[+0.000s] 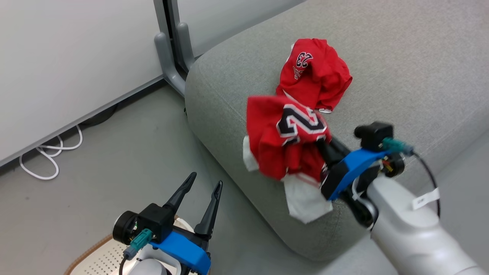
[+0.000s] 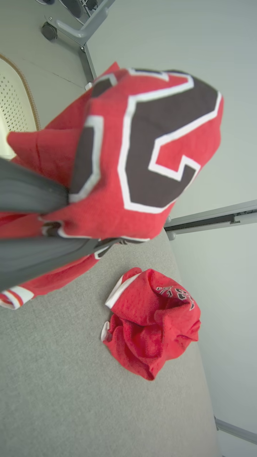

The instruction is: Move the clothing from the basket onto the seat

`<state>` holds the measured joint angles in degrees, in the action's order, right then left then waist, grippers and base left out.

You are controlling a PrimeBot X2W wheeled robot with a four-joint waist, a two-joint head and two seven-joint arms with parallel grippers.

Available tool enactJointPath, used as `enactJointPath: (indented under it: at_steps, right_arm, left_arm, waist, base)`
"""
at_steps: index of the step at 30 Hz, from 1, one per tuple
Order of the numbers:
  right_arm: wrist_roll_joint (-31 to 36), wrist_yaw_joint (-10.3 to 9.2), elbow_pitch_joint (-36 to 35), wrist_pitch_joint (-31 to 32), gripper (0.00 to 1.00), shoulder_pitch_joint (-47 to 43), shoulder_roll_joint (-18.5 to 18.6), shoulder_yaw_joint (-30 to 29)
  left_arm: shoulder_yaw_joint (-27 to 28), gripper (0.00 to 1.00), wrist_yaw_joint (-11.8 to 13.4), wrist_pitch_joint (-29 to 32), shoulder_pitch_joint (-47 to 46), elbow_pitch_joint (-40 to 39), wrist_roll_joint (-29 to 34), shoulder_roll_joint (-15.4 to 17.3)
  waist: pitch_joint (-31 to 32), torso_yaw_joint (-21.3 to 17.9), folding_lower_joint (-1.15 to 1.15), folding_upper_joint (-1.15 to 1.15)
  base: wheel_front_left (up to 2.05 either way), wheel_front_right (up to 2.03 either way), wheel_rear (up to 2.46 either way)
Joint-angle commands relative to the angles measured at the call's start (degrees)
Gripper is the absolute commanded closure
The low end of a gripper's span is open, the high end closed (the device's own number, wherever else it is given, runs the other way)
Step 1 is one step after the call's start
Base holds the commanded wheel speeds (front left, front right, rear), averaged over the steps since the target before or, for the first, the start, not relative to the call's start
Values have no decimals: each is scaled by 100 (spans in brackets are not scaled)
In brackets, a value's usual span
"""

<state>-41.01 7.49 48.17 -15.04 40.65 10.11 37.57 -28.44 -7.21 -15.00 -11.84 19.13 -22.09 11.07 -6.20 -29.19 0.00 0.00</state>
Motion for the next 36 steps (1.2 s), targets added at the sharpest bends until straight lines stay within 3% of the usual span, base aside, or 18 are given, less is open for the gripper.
enactJointPath:
  at_steps: [1,7,13,14,15,21,27,36]
  right_arm:
    - [-48,1,-71,-19,100,160,49,-101]
    - [-108,1,-168,5,100,734,389,-392]
    - [-11,1,-211,173,100,1683,1222,-1051]
    - [-11,1,-211,173,100,1683,1222,-1051]
    - [48,1,-234,227,100,1923,1511,-1303]
    - [241,1,-225,165,100,2328,1907,-1997]
    - [488,1,-127,54,100,2535,1999,-2799]
    - [850,1,267,-17,100,2435,1601,-3511]
  left_arm:
    - [16,0,-44,-27,-69,-36,51,54]
    - [21,0,-44,-28,-190,-149,118,138]
    - [-144,0,-44,-27,-615,-353,221,433]
    - [-144,0,-44,-27,-615,-353,221,433]
    - [-182,0,-44,-27,-770,-429,259,534]
    - [-226,0,-45,-27,-1126,-645,316,768]
    - [-290,0,-44,74,-1589,-1008,441,1012]
    - [-233,0,-7,264,-2028,-1580,611,1277]
  waist:
    - [-71,32,0,0]
    - [-371,112,0,0]
    - [-1139,351,0,0]
    - [-1139,351,0,0]
    - [-1432,424,0,0]
    - [-2100,585,0,0]
    - [-2919,807,0,0]
    - [-3797,985,0,0]
  base:
    - [0,0,0]
    - [0,0,0]
    - [0,0,0]
    - [0,0,0]
    - [0,0,0]
    - [0,0,0]
    - [0,0,0]
    - [0,0,0]
